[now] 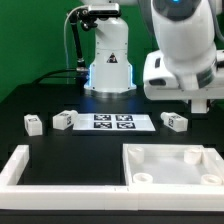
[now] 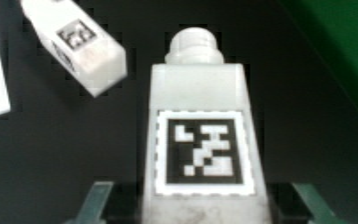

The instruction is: Assemble square table

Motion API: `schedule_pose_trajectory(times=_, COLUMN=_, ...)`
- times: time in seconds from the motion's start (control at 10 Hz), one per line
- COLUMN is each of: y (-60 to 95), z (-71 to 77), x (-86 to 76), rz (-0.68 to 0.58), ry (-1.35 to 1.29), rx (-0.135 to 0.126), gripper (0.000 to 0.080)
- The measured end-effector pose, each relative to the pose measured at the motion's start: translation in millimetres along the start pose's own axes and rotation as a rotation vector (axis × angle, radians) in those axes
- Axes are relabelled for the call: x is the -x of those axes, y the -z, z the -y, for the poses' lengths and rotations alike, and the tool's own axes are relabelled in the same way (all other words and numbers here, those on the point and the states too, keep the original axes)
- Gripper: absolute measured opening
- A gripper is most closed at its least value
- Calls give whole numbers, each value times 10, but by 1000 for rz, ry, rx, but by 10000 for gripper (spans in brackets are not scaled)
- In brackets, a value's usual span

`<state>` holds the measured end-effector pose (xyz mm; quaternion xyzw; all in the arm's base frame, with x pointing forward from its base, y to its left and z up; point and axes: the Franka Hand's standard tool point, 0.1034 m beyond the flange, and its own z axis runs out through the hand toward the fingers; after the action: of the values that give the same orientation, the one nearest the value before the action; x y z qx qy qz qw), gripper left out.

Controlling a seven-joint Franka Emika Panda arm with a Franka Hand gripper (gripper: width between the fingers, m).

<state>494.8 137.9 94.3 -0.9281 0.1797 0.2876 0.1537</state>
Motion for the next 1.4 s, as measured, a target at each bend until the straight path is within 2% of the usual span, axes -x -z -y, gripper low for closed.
schedule_pose_trajectory(times=0.1, y=77, z=-79, x=-97, rz=-41, ry=42, rx=-7, gripper=291)
schedule_pose_trajectory(times=0.3, y=729, z=-49, x=-242, rz=-171, ry=141, rx=24, gripper=291)
schedule_pose_trajectory(times=0.4, y=932, z=8, x=-322, rz=-280, ry=188, rx=56, gripper=291)
schedule_pose_trajectory(times=0.5, y=993, z=106, x=-333, rz=-379, ry=227, rx=76, gripper=291)
schedule_pose_trajectory(times=0.6, y=939, z=82, x=-321, rz=-414, ry=223, rx=69, gripper=291)
schedule_pose_trajectory(times=0.7, y=952, z=83, x=-370, rz=-486, ry=227, rx=61, gripper=291)
schedule_pose_trajectory(times=0.8, y=944, z=103, x=-456, rz=-575, ry=248, rx=61, gripper=291)
schedule_pose_trajectory(times=0.9, y=863, z=104, x=-581, rz=-670, ry=280, rx=75, gripper=291)
schedule_pose_trajectory(times=1.0, y=958, z=139, x=-631, rz=-702, ry=330, rx=106, gripper=291)
schedule_pose_trajectory(times=1.1, y=1165, z=223, x=-718, rz=-764, ry=381, rx=114, gripper=291)
schedule_pose_trajectory(times=1.2, y=1269, z=349, x=-759, rz=-864, ry=433, rx=118, gripper=291)
schedule_pose_trajectory(times=1.3, y=1251, z=472, x=-716, rz=-976, ry=487, rx=105, gripper=291)
schedule_pose_trajectory(times=1.4, y=1211, z=466, x=-704, rz=-1026, ry=489, rx=87, gripper=291)
